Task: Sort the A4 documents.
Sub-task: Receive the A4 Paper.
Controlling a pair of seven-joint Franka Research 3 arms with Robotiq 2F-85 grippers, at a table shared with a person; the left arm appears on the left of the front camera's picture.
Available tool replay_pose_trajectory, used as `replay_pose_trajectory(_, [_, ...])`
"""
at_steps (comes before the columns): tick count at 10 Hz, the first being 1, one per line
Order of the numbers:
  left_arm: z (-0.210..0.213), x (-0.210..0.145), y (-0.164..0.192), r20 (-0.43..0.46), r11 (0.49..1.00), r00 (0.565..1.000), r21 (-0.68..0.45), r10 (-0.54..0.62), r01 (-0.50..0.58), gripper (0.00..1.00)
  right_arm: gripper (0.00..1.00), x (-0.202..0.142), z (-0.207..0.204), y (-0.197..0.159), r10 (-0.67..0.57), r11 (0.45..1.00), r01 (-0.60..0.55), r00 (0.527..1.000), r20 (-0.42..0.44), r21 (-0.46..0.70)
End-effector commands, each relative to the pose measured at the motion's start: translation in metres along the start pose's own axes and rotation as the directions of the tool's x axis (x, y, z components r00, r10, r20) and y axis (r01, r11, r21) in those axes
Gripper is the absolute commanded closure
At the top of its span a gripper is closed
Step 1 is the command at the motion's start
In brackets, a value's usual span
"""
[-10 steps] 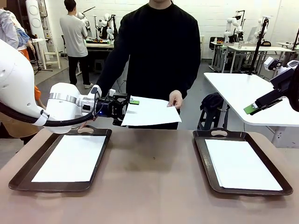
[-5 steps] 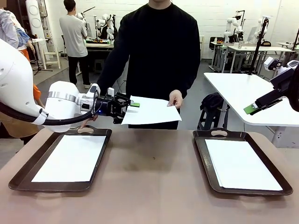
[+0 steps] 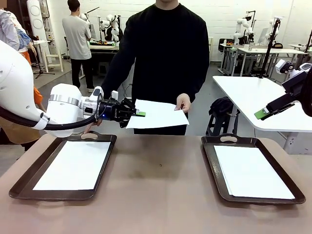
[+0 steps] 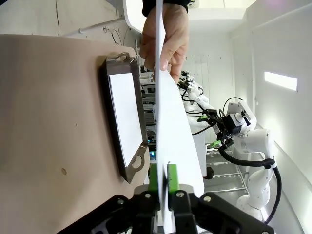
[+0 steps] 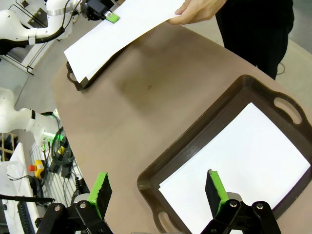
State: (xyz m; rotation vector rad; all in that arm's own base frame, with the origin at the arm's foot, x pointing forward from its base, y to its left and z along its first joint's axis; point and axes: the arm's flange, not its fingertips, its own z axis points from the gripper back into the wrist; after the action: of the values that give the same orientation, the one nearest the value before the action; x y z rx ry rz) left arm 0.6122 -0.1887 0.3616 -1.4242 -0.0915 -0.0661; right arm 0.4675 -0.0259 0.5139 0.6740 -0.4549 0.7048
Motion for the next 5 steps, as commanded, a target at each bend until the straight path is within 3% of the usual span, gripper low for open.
replay_pose_trajectory(1, [-0.0004, -0.0020, -0.0017, 0.001, 0.999, 1.000, 0.038, -0.016, 0.016, 1.00, 0.00, 0.0008, -0.0013, 0.0002, 0.002, 1.000, -0.002, 1.000, -0.001, -0.002])
replay_pose_trajectory(5, [0.0017, -0.0005, -0.0021, 0.021, 1.000, 1.000, 0.029, -0.004, 0.004, 1.00, 0.00, 0.0008, -0.0013, 0.0002, 0.002, 1.000, -0.002, 1.000, -0.001, -0.002])
